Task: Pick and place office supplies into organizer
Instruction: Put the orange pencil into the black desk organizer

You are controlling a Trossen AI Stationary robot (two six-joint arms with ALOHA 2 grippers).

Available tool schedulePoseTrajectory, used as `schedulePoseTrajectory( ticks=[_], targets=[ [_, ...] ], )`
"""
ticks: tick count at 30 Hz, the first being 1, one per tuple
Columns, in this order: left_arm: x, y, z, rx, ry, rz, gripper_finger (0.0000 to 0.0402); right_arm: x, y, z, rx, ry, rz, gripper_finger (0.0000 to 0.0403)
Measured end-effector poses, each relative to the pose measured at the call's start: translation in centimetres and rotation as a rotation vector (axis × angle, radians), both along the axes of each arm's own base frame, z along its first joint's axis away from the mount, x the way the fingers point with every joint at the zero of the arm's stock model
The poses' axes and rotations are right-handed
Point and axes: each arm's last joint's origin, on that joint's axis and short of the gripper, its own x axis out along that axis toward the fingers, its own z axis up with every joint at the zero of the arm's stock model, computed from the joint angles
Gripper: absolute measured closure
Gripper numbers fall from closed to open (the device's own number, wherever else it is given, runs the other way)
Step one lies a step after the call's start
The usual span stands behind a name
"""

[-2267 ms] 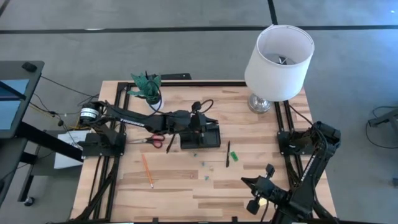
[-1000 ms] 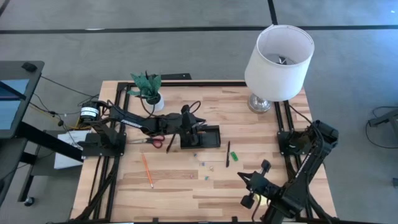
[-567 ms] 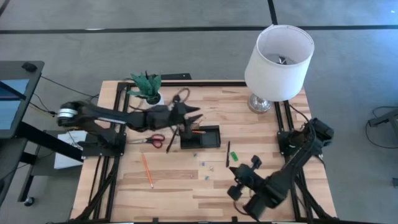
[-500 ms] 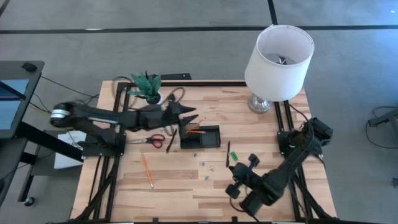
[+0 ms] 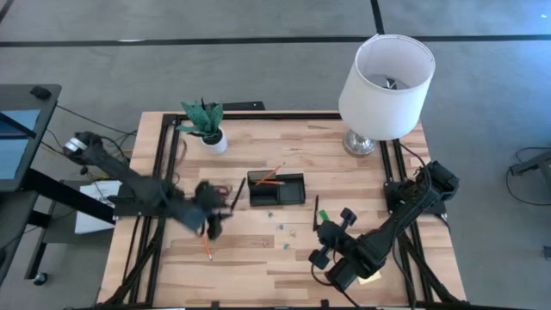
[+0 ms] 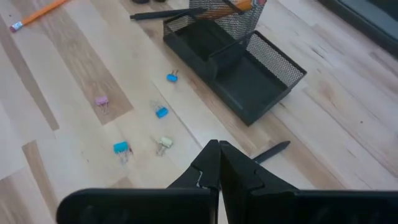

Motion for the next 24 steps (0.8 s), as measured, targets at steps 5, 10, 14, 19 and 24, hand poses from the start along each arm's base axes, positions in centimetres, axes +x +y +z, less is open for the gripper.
schedulePoseTrajectory(
  ticks=[5,10,14,19,24],
  targets=[
    [-0.8,-4.9,-2.4,-0.124,0.022,0.053,0.0262,0.3,-0.3,0.0,-0.053,0.044,0.052,0.0403],
    [-1.2,-8.8,-5.5,-0.291,0.121,0.135,0.0262,1.2,-1.5,0.0,-0.07,0.062,0.032,0.0403],
    [-1.1,-11.3,-8.2,-0.389,0.298,0.188,0.0262,2.1,-2.8,0.0,-0.091,0.088,0.017,0.0403],
    [-0.3,-13.3,-9.8,-0.344,0.465,0.217,0.0262,3.1,-4.4,0.0,-0.129,0.136,0.019,0.0403],
    [-0.3,-14.0,-8.9,-0.276,0.555,0.334,0.0262,3.8,-5.8,0.0,-0.126,0.141,-0.025,0.0403]
  ],
)
